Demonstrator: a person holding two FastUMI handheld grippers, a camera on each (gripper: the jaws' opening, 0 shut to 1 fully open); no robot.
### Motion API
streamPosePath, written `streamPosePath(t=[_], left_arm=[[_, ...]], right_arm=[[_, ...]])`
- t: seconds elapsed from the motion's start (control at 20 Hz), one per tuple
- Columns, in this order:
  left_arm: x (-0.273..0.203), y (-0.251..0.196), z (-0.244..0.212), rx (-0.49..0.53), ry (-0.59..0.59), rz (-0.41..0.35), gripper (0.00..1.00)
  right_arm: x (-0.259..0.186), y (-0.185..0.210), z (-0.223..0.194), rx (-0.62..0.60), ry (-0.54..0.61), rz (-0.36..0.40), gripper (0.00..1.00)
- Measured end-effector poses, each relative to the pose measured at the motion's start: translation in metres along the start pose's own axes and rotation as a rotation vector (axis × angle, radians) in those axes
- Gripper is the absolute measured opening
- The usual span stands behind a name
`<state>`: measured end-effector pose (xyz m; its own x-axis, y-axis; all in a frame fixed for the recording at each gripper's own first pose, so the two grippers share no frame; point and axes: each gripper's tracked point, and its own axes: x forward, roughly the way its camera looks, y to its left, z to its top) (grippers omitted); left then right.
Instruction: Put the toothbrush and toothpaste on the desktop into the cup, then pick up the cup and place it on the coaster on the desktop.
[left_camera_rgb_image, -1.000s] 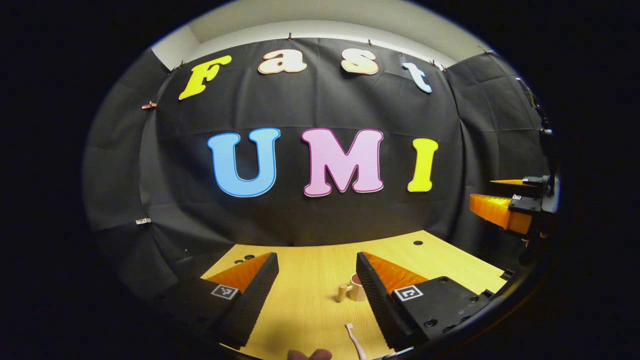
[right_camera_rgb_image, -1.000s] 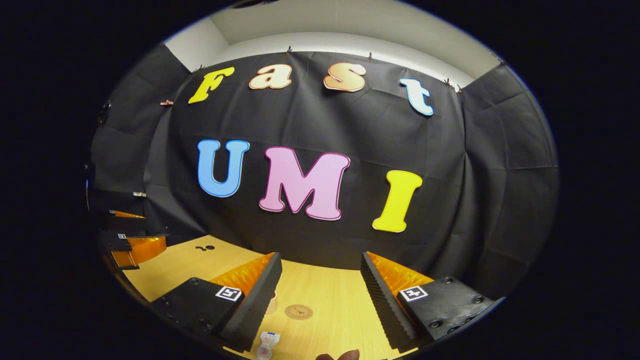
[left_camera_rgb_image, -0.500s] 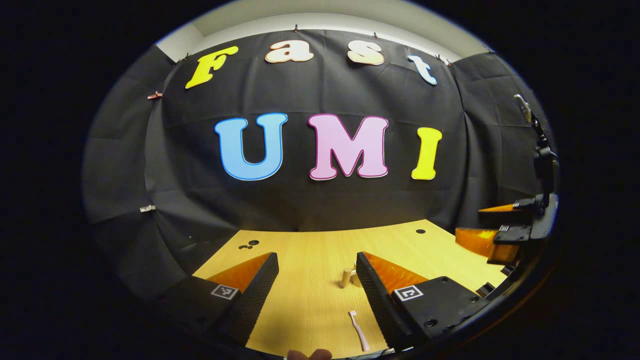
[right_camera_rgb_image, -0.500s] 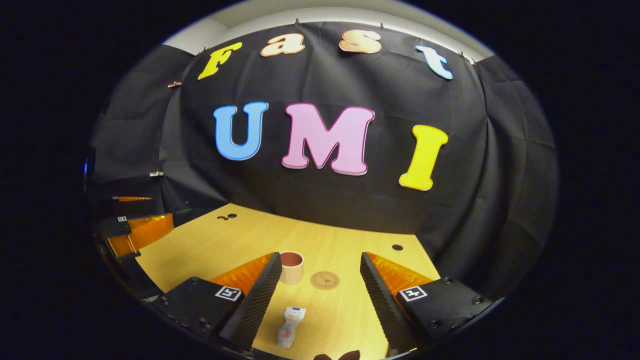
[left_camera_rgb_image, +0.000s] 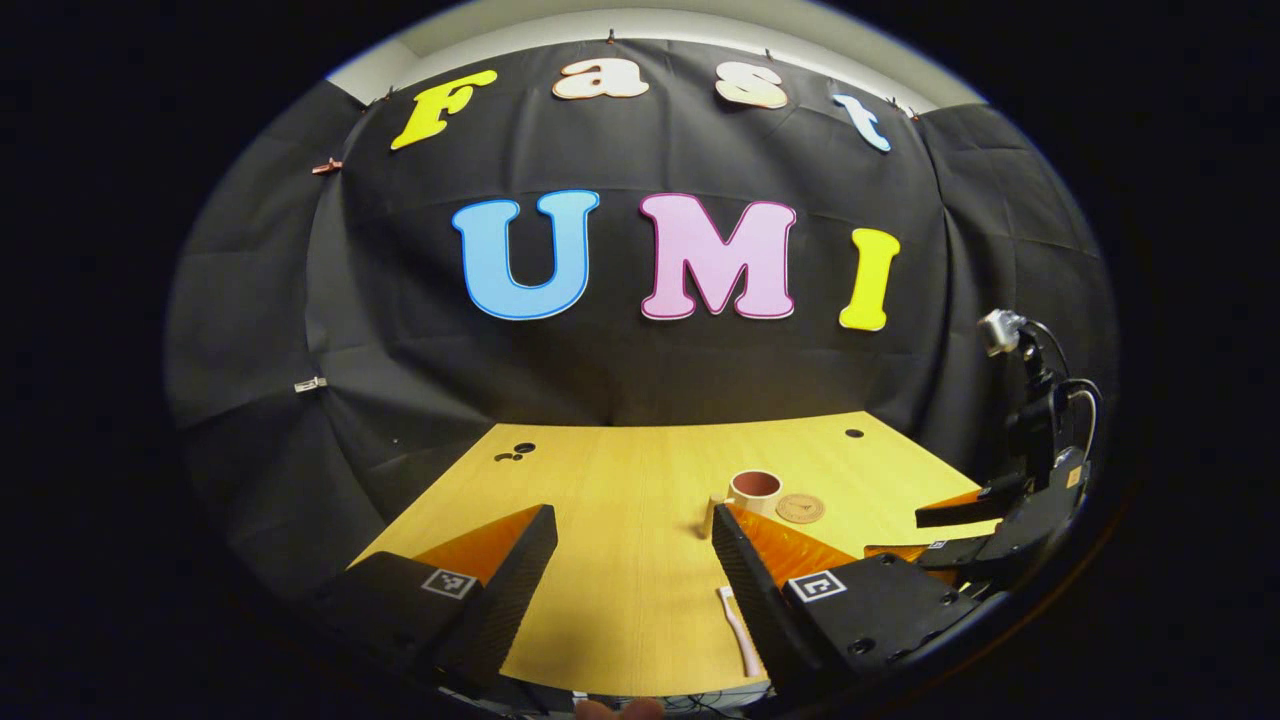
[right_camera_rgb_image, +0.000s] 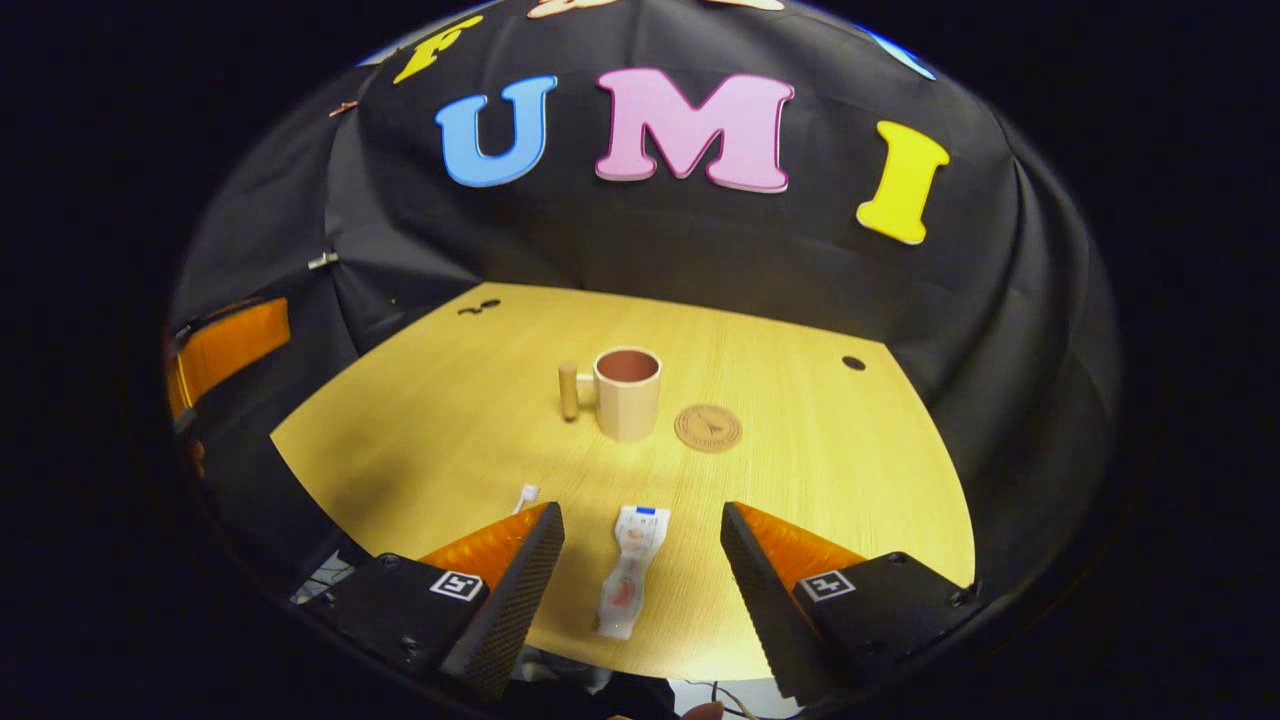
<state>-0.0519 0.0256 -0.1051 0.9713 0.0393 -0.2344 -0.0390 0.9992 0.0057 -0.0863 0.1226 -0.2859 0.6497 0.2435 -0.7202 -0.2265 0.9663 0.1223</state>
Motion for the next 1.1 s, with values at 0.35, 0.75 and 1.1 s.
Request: streamPosePath(t=[0.35, 0.75, 1.1], left_arm=[[-0.01, 0.016, -0.021, -0.018, 0.037, 0.037, 0.97], [-0.013, 0.019, -0.043, -0.032, 0.075, 0.062, 0.97], [-0.007, 0.014, -0.045, -0.038, 0.093, 0.08, 0.97]], right_arm=[[0.057, 0.006, -0.055, -0.011, 0.205, -0.015, 0.96], [0.097, 0.01, -0.093, 0.026, 0.378, -0.044, 0.86], [0.109, 0.014, -0.102, 0.151, 0.476, -0.037, 0.69]])
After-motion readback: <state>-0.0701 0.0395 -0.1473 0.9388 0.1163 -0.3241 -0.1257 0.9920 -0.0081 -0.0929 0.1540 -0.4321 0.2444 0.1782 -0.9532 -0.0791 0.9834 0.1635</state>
